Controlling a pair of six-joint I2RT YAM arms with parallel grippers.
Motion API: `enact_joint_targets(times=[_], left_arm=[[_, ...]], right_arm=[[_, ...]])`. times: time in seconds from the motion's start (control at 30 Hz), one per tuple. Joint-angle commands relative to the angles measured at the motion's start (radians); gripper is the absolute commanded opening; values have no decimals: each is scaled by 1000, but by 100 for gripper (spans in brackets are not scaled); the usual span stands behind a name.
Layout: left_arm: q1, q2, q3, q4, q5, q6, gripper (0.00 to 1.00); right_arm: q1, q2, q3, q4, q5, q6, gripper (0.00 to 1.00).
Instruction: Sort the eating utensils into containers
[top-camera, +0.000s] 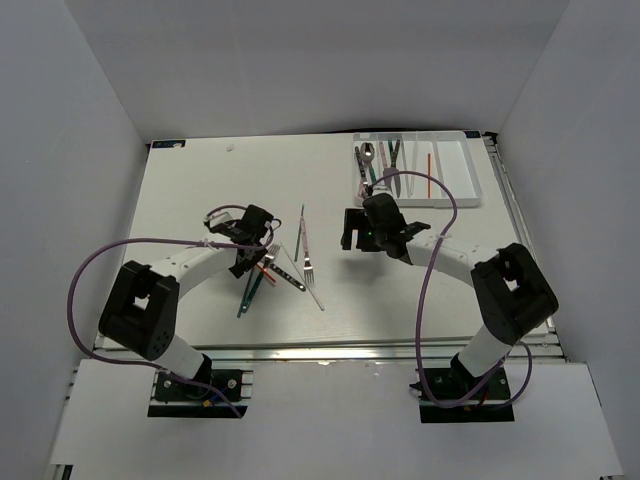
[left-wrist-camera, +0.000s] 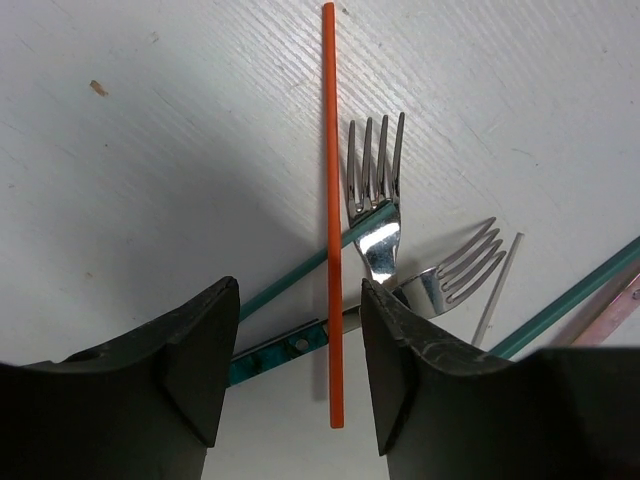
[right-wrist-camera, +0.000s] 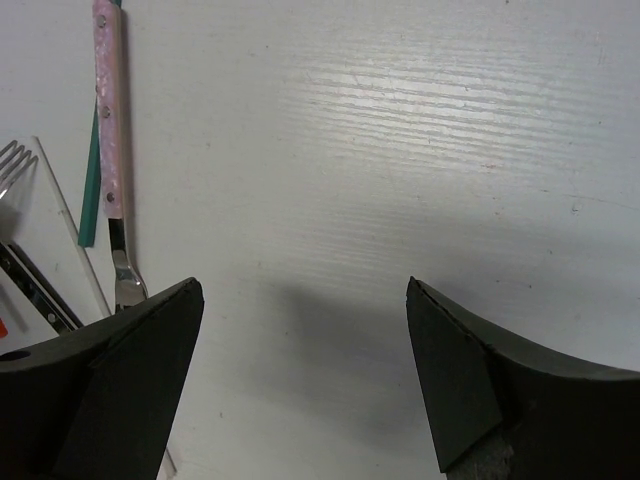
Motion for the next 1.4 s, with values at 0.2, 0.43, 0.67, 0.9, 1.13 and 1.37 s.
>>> enact_joint_targets(times=[0.2, 0.43, 0.67, 0.9, 1.13, 1.37], left_arm=[[-11, 64, 50, 36, 3, -22, 50], [-28, 118, 59, 60, 31, -24, 45], [-36, 138, 55, 64, 45, -30, 21], [-37, 116, 56, 51, 29, -31, 17], [-36, 86, 70, 48, 26, -17, 0], [-39, 11, 70, 39, 17, -10, 0]], right_arm=[[3, -27, -10, 67, -21, -13, 85], [2, -38, -24, 73, -15, -22, 84], [0, -39, -32, 79, -12, -22, 83], [0, -43, -36, 84, -16, -22, 82], [2, -41, -39, 93, -28, -25, 82], [2, -39, -68, 191, -227, -55, 82]])
